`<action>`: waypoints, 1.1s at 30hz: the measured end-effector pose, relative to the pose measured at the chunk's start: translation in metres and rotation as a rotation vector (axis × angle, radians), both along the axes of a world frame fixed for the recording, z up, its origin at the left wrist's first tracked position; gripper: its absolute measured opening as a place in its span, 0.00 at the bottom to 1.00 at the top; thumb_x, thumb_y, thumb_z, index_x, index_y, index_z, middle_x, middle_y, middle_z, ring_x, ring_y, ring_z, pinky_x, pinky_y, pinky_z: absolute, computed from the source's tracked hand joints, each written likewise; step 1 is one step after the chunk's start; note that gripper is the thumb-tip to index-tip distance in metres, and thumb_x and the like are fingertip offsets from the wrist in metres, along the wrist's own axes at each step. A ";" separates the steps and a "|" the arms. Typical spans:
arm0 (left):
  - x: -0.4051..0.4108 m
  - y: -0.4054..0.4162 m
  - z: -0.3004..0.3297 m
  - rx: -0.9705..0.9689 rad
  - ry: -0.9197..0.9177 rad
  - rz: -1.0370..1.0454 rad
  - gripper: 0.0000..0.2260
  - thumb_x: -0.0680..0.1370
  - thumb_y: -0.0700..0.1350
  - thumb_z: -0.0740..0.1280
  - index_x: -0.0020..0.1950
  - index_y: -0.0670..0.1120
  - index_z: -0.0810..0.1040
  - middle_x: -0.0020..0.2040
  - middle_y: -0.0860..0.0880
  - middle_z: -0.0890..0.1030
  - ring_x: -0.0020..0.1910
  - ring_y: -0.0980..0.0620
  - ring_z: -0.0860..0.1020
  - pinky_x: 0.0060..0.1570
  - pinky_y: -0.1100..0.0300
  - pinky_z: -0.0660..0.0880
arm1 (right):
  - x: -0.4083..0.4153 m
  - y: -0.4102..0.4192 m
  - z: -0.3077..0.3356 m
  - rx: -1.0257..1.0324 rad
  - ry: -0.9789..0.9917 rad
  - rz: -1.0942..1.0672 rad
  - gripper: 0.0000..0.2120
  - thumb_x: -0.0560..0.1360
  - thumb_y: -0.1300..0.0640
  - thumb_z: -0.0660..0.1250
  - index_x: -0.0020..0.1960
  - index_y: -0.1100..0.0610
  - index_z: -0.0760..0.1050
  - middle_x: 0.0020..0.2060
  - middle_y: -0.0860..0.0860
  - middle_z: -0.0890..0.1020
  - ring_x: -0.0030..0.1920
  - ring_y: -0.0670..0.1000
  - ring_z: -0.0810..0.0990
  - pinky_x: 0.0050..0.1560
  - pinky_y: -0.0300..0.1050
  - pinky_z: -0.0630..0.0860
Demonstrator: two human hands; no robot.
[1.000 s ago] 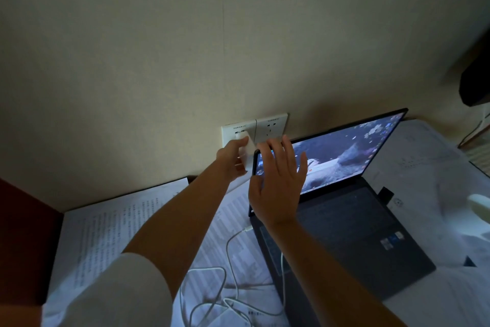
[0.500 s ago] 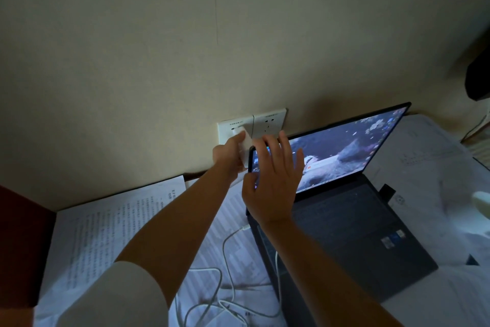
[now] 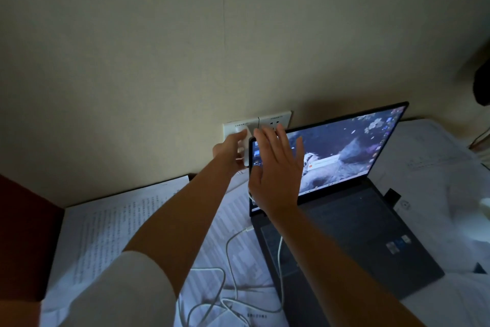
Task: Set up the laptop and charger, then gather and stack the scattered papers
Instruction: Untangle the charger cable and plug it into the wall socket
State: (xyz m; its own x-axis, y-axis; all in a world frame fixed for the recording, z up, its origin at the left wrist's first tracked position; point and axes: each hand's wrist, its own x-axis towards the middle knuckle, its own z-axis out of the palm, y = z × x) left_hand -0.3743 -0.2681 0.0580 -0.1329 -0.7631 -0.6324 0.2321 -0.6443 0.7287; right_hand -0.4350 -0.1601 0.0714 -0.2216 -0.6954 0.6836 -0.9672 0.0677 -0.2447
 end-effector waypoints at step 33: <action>0.006 -0.006 -0.003 0.054 0.037 -0.138 0.18 0.75 0.47 0.69 0.63 0.42 0.76 0.45 0.44 0.81 0.41 0.47 0.80 0.29 0.60 0.76 | -0.010 -0.035 -0.002 0.252 0.144 0.000 0.28 0.74 0.50 0.49 0.69 0.58 0.71 0.68 0.54 0.73 0.70 0.56 0.69 0.70 0.59 0.51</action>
State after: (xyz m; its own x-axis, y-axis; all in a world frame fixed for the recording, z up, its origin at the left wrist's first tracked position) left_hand -0.3682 -0.2746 0.0550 -0.2584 -0.7009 -0.6649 0.1647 -0.7101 0.6846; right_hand -0.4449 -0.1954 0.0691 -0.1348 -0.8471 0.5141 -0.9908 0.1090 -0.0802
